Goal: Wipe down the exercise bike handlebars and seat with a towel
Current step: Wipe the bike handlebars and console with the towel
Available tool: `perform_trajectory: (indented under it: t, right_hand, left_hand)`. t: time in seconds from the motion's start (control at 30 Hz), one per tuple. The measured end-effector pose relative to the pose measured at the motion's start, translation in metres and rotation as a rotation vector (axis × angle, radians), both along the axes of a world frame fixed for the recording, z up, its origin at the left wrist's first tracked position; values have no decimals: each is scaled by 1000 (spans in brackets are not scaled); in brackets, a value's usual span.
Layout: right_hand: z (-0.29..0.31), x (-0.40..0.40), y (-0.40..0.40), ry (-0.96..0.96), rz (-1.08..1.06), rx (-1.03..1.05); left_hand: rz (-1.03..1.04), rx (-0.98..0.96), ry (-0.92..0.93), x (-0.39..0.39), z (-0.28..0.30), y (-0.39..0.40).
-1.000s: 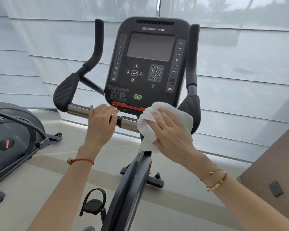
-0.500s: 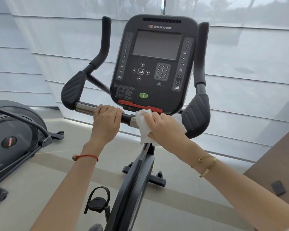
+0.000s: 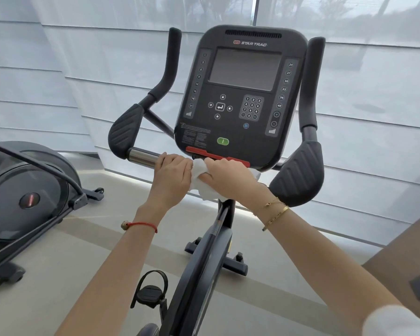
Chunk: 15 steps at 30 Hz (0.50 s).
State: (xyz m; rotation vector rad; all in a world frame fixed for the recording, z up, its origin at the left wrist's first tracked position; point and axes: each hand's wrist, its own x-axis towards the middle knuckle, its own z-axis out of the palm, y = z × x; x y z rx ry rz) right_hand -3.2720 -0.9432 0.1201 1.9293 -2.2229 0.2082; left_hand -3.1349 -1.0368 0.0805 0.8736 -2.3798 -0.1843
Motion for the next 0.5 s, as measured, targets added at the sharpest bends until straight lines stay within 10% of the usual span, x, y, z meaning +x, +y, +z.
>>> perform_trajectory:
  t: [0.5]
  right_hand:
    - [-25,-44,127,501,216,-129]
  left_hand:
    - [-43,39,128,-21,-3,53]
